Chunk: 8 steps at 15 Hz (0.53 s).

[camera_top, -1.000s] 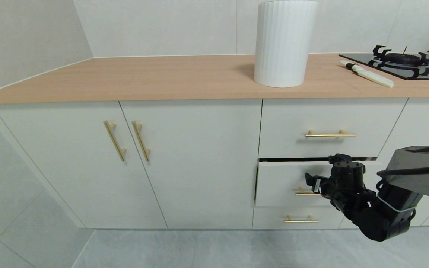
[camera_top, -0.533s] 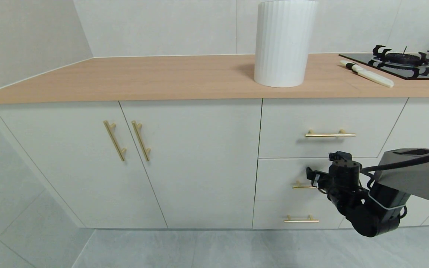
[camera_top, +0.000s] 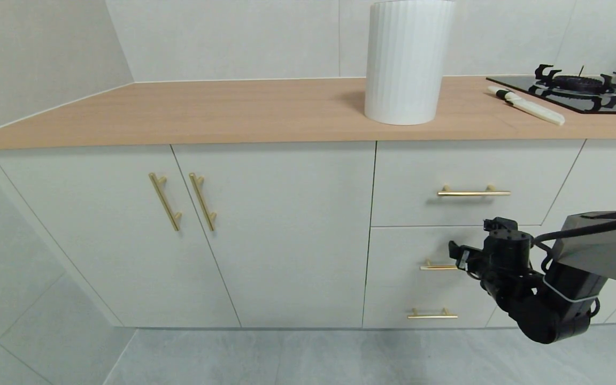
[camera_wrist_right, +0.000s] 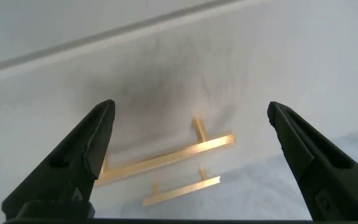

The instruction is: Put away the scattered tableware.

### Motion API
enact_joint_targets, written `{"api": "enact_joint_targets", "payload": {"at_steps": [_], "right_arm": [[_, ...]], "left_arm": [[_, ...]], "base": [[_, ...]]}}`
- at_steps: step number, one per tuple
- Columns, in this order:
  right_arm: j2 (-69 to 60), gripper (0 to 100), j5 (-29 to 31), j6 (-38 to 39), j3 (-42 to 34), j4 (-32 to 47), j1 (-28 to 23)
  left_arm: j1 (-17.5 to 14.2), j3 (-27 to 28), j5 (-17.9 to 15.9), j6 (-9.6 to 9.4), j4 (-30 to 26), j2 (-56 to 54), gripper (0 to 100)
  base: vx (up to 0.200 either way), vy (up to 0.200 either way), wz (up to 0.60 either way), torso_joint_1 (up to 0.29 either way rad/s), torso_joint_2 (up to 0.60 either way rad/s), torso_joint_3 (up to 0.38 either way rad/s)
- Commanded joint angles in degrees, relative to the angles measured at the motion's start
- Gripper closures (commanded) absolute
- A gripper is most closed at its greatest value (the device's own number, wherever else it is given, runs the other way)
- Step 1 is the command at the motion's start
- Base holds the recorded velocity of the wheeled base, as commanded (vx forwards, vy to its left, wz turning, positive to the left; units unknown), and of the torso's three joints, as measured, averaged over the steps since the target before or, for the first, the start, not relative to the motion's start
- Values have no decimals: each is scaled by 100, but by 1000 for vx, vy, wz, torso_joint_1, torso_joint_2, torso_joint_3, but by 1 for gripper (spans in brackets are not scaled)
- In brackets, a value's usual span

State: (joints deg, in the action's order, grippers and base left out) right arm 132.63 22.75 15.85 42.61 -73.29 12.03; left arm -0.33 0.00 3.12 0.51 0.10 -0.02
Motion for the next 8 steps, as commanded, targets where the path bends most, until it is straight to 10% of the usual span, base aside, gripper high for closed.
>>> {"api": "enact_joint_targets", "payload": {"at_steps": [1,8], "right_arm": [[-932,0,-297,-38,-675,43,45],[-4685,0,309,-820,-2872,8,388]], "left_arm": [[-2,0,4,2,-1,2,0],[-2,0,4,2,-1,2,0]], "base": [[0,0,0,0,0,0],[0,0,0,0,0,0]]}}
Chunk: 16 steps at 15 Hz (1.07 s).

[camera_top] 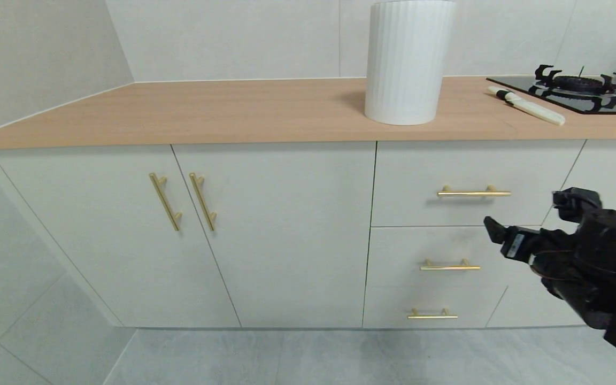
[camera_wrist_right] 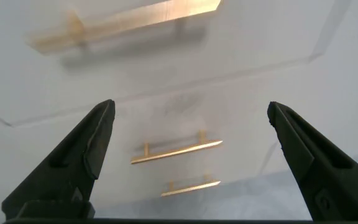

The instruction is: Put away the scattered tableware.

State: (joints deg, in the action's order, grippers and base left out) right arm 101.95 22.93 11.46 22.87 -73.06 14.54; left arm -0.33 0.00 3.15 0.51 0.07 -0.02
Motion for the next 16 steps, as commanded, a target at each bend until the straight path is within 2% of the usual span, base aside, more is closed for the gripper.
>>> {"api": "enact_joint_targets", "payload": {"at_steps": [1,4,5,6,9,10,11,13,16], "right_arm": [[-2232,0,379,-592,-1215,-15,136],[-4025,0,414,-970,-1918,283,-118],[-4025,0,414,-970,-1918,283,-118],[-5431,0,414,-1304,-2164,1162,-224],[-7242,0,414,-1313,-2023,3360,-391],[-8024,0,388,-1313,-1830,4476,-663],[-8560,0,361,-1348,-1654,5126,-901],[-9465,0,194,-1524,-1364,6102,-1261],[-10195,0,-8,-1621,-1628,6735,-1463]], "left_arm": [[-2,0,2,2,1,2,0],[-2,0,2,2,1,2,0],[-2,0,2,2,1,2,0],[-2,0,2,2,1,2,0],[-2,0,2,2,1,2,0],[-2,0,2,2,1,2,0],[-2,0,2,2,1,2,0],[-2,0,2,2,1,2,0],[-2,0,2,2,1,2,0]], "base": [[0,0,0,0,0,0],[0,0,0,0,0,0],[0,0,0,0,0,0],[0,0,0,0,0,0],[0,0,0,0,0,0],[0,0,0,0,0,0],[0,0,0,0,0,0],[0,0,0,0,0,0],[0,0,0,0,0,0]]}}
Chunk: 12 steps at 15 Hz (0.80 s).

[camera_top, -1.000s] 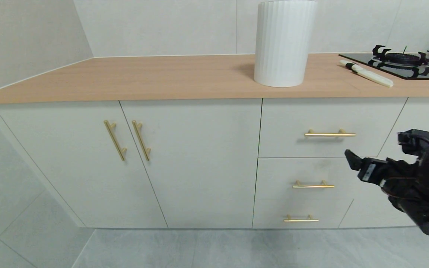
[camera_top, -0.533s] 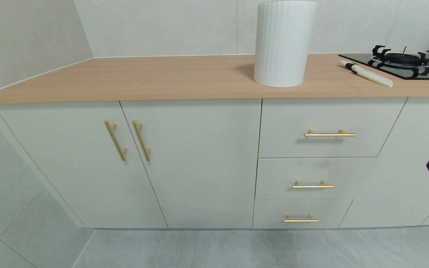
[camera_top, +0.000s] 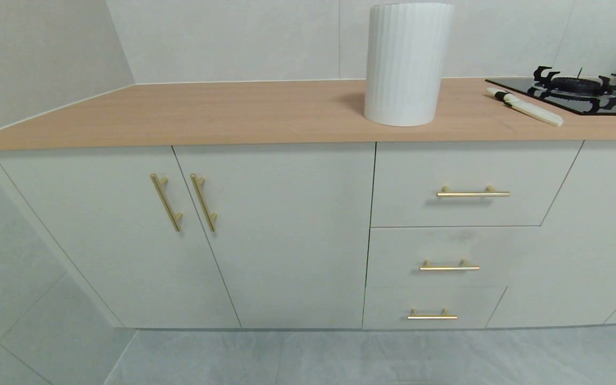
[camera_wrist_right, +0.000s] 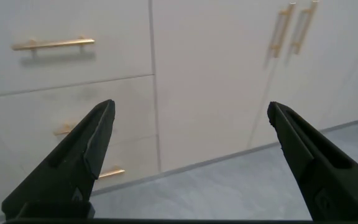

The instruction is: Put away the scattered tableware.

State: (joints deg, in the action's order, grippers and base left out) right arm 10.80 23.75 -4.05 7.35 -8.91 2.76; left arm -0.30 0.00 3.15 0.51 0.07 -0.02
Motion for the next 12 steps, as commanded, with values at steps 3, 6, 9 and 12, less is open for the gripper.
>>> {"api": "enact_joint_targets", "payload": {"at_steps": [3,6,9,12], "right_arm": [[-1071,0,-327,-35,-735,-155,-284],[-1071,0,-1672,660,-718,689,-284],[-1071,0,-2181,598,-718,909,-284],[-1071,0,-2173,607,-718,900,-284]], "left_arm": [[-5,0,2,2,1,2,0],[-5,0,2,2,1,2,0],[-5,0,2,2,1,2,0],[-5,0,2,2,1,2,0]], "base": [[0,0,0,0,0,0],[0,0,0,0,0,0],[0,0,0,0,0,0],[0,0,0,0,0,0]]}}
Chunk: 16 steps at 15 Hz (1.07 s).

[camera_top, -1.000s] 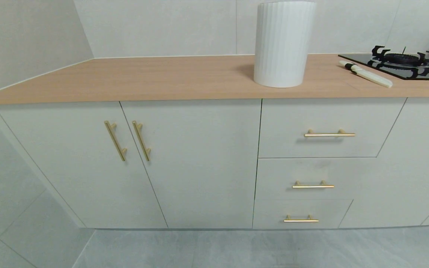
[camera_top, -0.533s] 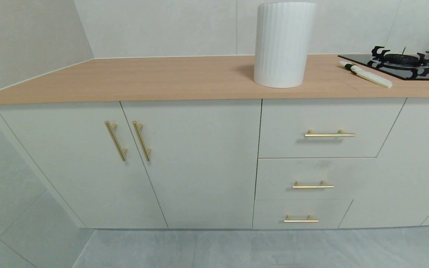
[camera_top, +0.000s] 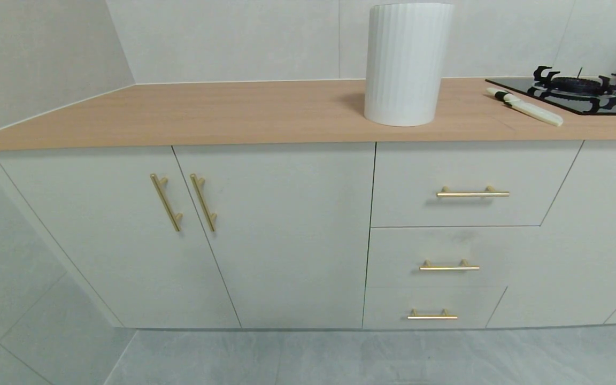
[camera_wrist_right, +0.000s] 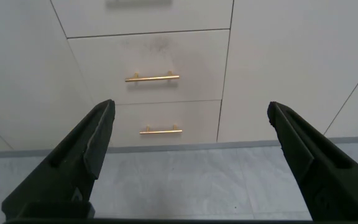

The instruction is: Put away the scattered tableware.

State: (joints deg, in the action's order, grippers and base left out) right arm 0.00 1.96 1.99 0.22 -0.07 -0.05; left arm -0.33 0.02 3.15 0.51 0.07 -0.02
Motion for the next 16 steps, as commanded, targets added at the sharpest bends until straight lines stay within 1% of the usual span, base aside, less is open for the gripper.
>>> {"api": "enact_joint_targets", "payload": {"at_steps": [1,2,6,16], "right_arm": [[9,0,6,-14,-4,16,5],[0,0,6,-5,-4,16,5],[0,0,6,-5,-4,16,5],[9,0,-12,-23,-4,25,5]], "left_arm": [[-2,-2,2,-25,1,2,0],[-2,-2,2,2,1,2,0],[-2,-2,2,-7,1,2,0],[-2,-2,-7,-7,1,2,0]], "base": [[0,0,0,0,0,0],[0,0,0,0,0,0],[0,0,0,0,0,0],[200,0,0,2,2,3]]}}
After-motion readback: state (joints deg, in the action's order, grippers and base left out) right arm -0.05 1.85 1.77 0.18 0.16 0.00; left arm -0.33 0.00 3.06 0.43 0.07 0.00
